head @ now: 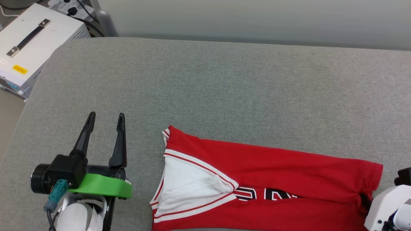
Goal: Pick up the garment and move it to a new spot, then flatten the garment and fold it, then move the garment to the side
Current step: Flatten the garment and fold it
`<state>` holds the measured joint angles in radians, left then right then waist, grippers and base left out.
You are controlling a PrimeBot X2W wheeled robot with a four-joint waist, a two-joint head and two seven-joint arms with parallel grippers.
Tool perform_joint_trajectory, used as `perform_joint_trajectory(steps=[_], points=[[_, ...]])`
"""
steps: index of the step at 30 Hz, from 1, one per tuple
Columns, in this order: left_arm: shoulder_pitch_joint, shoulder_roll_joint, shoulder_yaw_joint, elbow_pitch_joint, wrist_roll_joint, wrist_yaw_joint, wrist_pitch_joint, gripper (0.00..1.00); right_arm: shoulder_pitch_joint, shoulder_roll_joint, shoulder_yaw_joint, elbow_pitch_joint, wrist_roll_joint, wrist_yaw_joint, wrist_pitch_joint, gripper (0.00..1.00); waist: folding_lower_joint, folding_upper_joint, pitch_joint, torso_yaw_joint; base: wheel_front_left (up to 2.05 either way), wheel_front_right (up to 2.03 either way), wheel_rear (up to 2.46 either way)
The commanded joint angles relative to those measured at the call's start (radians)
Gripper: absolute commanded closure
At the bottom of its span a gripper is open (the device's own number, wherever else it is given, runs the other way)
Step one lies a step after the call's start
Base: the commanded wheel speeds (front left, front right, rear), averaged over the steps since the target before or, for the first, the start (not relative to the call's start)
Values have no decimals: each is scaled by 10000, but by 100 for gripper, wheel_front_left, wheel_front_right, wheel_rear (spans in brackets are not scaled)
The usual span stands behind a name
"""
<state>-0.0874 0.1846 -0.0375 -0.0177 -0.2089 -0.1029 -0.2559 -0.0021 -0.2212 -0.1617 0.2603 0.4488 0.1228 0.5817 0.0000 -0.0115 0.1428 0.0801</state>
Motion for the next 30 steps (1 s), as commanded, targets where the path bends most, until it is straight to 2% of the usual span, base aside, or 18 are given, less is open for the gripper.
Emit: perform_joint_trajectory(steps=[1,7,13,22,30], points=[[150,-82,56,42,140,-88,-58,0,94,252,414,312,148,79,-28,100,0,115,-70,-13,0,0,0],[266,-225,182,172,249,-194,-58,0,21,-109,565,356,280,79,-792,100,0,115,-304,-76,0,0,0],[396,-358,218,260,320,-243,-58,0,-35,-558,84,311,-1,79,-1425,100,0,115,-583,-160,0,0,0],[696,-506,25,383,404,-271,-59,0,-52,-1155,-1762,428,-1648,79,-1787,100,0,115,-937,-341,0,0,0],[870,-544,-87,413,349,-276,-59,0,200,-741,-1402,-362,-1497,79,-1544,100,0,115,-1150,-418,0,0,0]])
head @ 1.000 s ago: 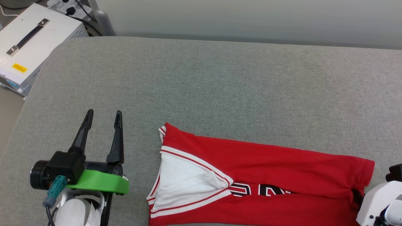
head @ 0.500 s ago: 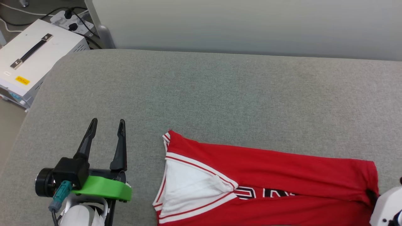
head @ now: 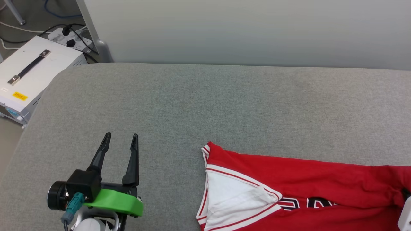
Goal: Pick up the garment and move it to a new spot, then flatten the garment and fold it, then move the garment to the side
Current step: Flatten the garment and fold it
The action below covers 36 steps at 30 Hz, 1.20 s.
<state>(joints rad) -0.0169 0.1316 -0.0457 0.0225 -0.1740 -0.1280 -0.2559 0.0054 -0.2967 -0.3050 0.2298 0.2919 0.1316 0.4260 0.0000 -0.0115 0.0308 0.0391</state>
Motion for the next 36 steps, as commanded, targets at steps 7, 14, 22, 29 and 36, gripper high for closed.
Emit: perform_joint_trajectory(steps=[7,14,22,29,36], points=[[247,24,-23,8,-72,-25,-59,0,712,535,1048,-1562,461,-9,805,100,0,115,-235,53,0,0,0],[261,-20,-66,42,-102,-26,-59,0,876,1437,2434,-2581,756,-9,1055,100,0,115,-236,219,0,0,0],[205,-18,-40,117,-126,-26,-59,0,707,2188,3787,-3076,1262,-9,1150,100,0,115,-234,484,0,0,0],[244,-21,-4,167,-125,-26,-59,0,320,2439,4564,-3115,1562,-9,847,100,0,115,-358,616,0,0,0],[284,-25,0,189,-118,-26,-59,0,-152,2461,5433,-2464,1995,-9,288,100,0,115,-506,753,0,0,0]])
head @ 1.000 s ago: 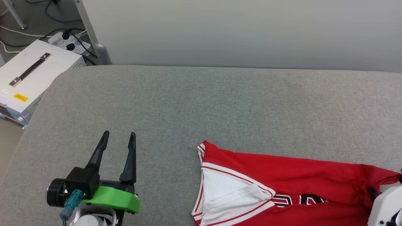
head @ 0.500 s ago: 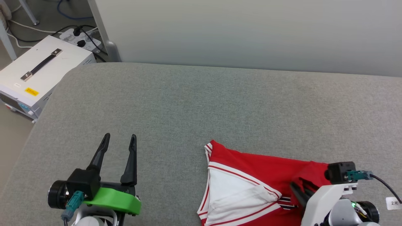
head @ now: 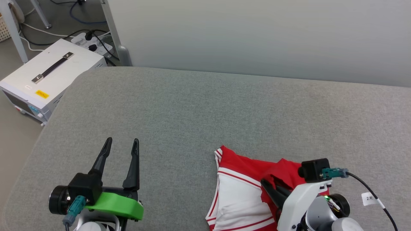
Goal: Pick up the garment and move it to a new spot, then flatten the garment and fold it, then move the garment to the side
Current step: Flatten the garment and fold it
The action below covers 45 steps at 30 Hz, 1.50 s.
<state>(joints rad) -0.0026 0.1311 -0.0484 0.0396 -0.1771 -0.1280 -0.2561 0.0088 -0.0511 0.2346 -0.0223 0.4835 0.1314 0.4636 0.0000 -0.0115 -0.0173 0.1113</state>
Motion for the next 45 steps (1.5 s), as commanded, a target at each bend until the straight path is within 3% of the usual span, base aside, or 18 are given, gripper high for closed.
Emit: perform_joint_trajectory(steps=[1,10,11,12,13,21,26,30,35,40,45], points=[[144,-16,21,20,-87,-26,-57,0,-256,5,159,177,90,-7,-142,100,0,115,-35,53,0,0,0],[85,6,-98,24,-105,-27,-57,0,-882,7,959,1775,119,-7,-909,100,0,115,37,379,0,0,0],[78,13,-106,25,-111,-27,-57,0,-938,7,986,1956,78,-7,-995,82,0,115,56,408,0,0,0],[71,25,-108,26,-117,-27,-57,0,-1014,7,1026,2148,-5,-7,-1109,3,0,115,75,433,0,0,0],[67,34,-102,30,-120,-27,-57,0,-1062,8,1087,2293,-17,-7,-1151,0,0,115,88,450,0,0,0],[82,36,-77,108,-98,-27,-57,0,-1445,8,2303,2196,680,-7,-1575,0,0,115,80,463,0,0,0],[89,18,-59,108,-82,-27,-57,0,-1572,8,2371,1965,572,-7,-1516,0,0,115,25,373,0,0,0],[128,1,-99,98,-74,-27,-57,0,-1739,8,2187,1646,-21,-7,-1477,0,0,115,-42,279,0,0,0],[182,-18,-79,26,-57,-27,-57,0,-2128,-7,1334,1141,-1673,-7,-1686,0,0,115,-100,69,0,0,0],[170,-49,-119,-36,-55,-27,-57,0,-2529,-1022,735,676,-3206,-7,-2378,0,0,115,-119,-168,0,0,0],[186,-89,-188,-79,-55,-27,-57,0,-2489,-1867,-97,522,-4015,-7,-3318,0,0,115,-118,-357,0,0,0]])
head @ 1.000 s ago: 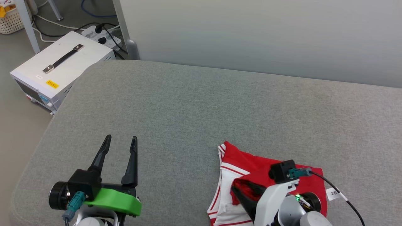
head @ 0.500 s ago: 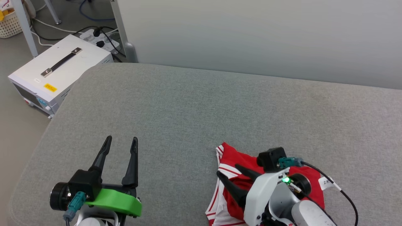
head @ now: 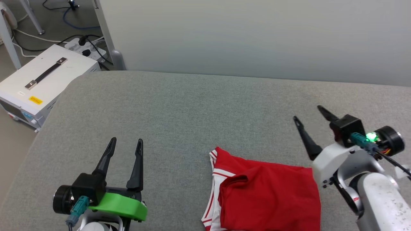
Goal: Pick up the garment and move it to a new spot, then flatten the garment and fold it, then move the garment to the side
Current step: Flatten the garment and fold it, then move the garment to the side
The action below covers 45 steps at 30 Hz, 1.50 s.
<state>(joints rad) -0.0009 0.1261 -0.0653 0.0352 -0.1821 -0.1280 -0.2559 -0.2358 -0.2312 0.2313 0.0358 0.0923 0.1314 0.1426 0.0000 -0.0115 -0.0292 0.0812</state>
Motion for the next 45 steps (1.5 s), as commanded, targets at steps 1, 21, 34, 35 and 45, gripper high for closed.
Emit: perform_joint_trajectory(steps=[1,21,34,35,45], points=[[174,-44,-35,-41,-8,-27,-59,0,37,-202,-251,-86,-266,-7,-305,0,0,115,5,-89,0,0,0],[553,-94,-237,-120,-70,-27,-59,0,2946,1166,-3441,-1246,-669,-7,-2436,0,0,115,38,-357,0,0,0],[352,-13,-384,-184,-79,-27,-59,0,2992,1263,-3250,-1200,-229,-7,-1184,0,0,115,425,-307,0,0,0],[351,-6,-379,-175,-80,-27,-59,0,3011,1255,-3210,-1182,-159,-7,-930,0,0,115,462,-304,0,0,0],[58,23,-531,-142,-61,-27,-59,0,3257,1326,-2763,-1028,840,-7,2518,0,0,115,1000,-91,0,0,0]])
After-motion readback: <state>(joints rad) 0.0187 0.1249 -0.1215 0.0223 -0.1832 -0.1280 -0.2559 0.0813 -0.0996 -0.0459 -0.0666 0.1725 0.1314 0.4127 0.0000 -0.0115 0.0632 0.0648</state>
